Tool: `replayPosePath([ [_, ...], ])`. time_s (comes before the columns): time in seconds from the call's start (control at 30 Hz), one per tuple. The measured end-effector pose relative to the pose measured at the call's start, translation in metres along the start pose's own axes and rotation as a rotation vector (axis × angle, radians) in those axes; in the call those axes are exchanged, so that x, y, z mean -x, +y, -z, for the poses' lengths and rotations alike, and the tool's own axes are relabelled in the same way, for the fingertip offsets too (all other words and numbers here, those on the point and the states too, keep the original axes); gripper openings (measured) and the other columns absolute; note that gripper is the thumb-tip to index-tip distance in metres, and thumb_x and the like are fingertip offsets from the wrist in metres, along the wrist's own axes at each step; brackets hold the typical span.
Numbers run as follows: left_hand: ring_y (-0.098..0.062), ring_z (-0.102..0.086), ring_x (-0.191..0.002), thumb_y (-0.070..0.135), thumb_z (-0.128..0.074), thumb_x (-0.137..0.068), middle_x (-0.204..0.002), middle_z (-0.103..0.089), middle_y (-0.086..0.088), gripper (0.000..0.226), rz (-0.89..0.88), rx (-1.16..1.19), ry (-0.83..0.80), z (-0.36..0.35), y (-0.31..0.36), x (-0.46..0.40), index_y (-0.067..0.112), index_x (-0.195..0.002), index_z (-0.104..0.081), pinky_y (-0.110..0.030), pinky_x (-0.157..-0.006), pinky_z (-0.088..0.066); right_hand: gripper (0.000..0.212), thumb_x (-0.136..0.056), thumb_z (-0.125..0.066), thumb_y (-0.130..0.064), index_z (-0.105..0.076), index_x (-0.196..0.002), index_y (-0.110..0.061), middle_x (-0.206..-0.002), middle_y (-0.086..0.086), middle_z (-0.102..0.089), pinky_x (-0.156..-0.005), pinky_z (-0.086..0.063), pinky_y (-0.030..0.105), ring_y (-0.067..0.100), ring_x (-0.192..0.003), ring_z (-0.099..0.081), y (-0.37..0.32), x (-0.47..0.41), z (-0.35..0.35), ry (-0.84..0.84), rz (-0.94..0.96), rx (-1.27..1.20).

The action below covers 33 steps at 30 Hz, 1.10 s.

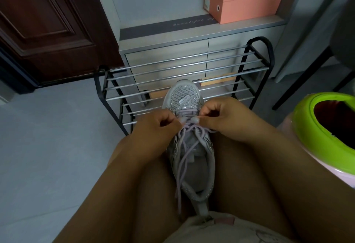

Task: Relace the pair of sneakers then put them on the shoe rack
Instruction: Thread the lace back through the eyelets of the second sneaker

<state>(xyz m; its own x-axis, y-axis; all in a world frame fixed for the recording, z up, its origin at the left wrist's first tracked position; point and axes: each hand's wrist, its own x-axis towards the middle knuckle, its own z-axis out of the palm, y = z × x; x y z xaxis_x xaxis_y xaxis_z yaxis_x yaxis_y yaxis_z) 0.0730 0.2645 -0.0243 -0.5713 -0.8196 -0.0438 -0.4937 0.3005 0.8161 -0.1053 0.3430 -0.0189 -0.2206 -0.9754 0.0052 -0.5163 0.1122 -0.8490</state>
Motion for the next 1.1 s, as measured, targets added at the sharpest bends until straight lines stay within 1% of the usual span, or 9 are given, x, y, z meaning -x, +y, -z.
replayPosePath([
  [0.17, -0.002, -0.053, -0.054, 0.031, -0.062, -0.088, -0.064, -0.061, 0.003, 0.024, 0.007, 0.037, -0.03, -0.001, -0.001, -0.002, 0.016, -0.069, -0.064, -0.013, -0.051, -0.043, 0.016, -0.082, -0.07, -0.02, -0.067, -0.069, -0.011, -0.059, -0.005, -0.059, -0.06, -0.043, 0.023, 0.003, -0.054, -0.05, 0.001, -0.001, 0.0, -0.076, -0.044, -0.108],
  [0.27, 0.0, -0.052, -0.055, 0.027, -0.059, -0.09, -0.067, -0.062, 0.003, 0.025, 0.004, 0.04, -0.031, -0.002, -0.001, -0.002, 0.017, -0.068, -0.062, -0.011, -0.053, -0.041, 0.021, -0.083, -0.068, -0.014, -0.066, -0.061, -0.013, -0.057, -0.002, -0.058, -0.062, -0.042, 0.019, 0.008, -0.057, -0.05, 0.002, -0.001, 0.002, -0.163, -0.059, -0.436],
  [0.37, 0.002, -0.05, -0.053, 0.026, -0.057, -0.092, -0.065, -0.06, 0.004, 0.026, -0.002, 0.059, -0.039, -0.002, 0.002, -0.002, 0.018, -0.067, -0.061, -0.009, -0.052, -0.04, 0.014, -0.069, -0.073, -0.014, -0.068, -0.056, -0.013, -0.054, 0.002, -0.057, -0.061, -0.042, 0.019, 0.011, -0.054, -0.051, 0.009, -0.004, 0.004, -0.195, -0.057, -0.825],
  [0.43, 0.002, -0.049, -0.053, 0.025, -0.056, -0.093, -0.064, -0.059, 0.004, 0.027, -0.009, 0.067, -0.042, -0.003, 0.002, -0.002, 0.018, -0.068, -0.06, -0.008, -0.052, -0.039, 0.012, -0.063, -0.078, -0.014, -0.068, -0.059, -0.009, -0.057, 0.006, -0.057, -0.063, -0.044, 0.023, 0.014, -0.056, -0.052, 0.014, -0.006, 0.004, -0.189, -0.076, -0.939],
  [0.6, -0.003, -0.053, -0.057, 0.029, -0.054, -0.093, -0.07, -0.063, -0.004, 0.028, 0.021, 0.12, -0.05, -0.002, 0.0, -0.001, 0.012, -0.072, -0.063, -0.012, -0.053, -0.043, 0.012, -0.067, -0.061, -0.007, -0.066, -0.056, -0.008, -0.053, 0.005, -0.055, -0.058, -0.043, 0.019, 0.012, -0.051, -0.05, 0.012, -0.009, -0.003, -0.119, -0.122, -0.857],
  [0.73, -0.024, -0.057, -0.077, 0.013, -0.054, -0.09, -0.078, -0.062, -0.016, 0.019, 0.124, 0.637, -0.038, -0.001, -0.004, 0.0, 0.003, -0.075, -0.062, -0.031, -0.074, -0.045, 0.014, -0.064, -0.062, -0.007, -0.065, -0.051, -0.01, -0.05, 0.003, -0.053, -0.054, -0.044, 0.018, 0.011, -0.048, -0.049, 0.012, -0.01, -0.002, -0.077, -0.168, -0.869],
  [0.83, -0.021, -0.056, -0.073, 0.012, -0.053, -0.078, -0.074, -0.06, -0.014, 0.019, 0.11, 0.845, -0.048, 0.0, -0.002, 0.002, -0.006, -0.079, -0.059, -0.025, -0.072, -0.047, 0.014, -0.064, -0.065, -0.002, -0.061, -0.051, -0.005, -0.051, 0.005, -0.05, -0.053, -0.047, 0.02, 0.011, -0.047, -0.048, 0.011, -0.01, -0.002, -0.034, -0.191, -0.911],
  [0.97, -0.027, -0.057, -0.08, 0.021, -0.063, -0.085, -0.088, -0.062, -0.032, 0.029, 0.121, 0.56, -0.026, -0.002, -0.001, 0.002, -0.008, -0.085, -0.062, -0.035, -0.08, -0.047, 0.037, -0.082, -0.06, -0.002, -0.06, -0.047, -0.015, -0.051, 0.003, -0.047, -0.062, -0.048, 0.023, 0.01, -0.049, -0.046, 0.009, -0.008, -0.004, 0.014, -0.173, -0.799],
  [1.1, -0.012, -0.06, -0.069, 0.02, -0.06, -0.089, -0.084, -0.068, -0.016, 0.02, 0.027, 0.317, 0.095, -0.003, 0.005, 0.008, 0.001, -0.091, -0.063, -0.013, -0.058, -0.049, 0.013, -0.082, -0.066, -0.003, -0.058, -0.074, -0.01, -0.062, 0.004, -0.053, -0.052, -0.042, 0.016, 0.006, -0.05, -0.049, 0.003, 0.0, -0.003, 0.143, -0.074, -0.501],
])
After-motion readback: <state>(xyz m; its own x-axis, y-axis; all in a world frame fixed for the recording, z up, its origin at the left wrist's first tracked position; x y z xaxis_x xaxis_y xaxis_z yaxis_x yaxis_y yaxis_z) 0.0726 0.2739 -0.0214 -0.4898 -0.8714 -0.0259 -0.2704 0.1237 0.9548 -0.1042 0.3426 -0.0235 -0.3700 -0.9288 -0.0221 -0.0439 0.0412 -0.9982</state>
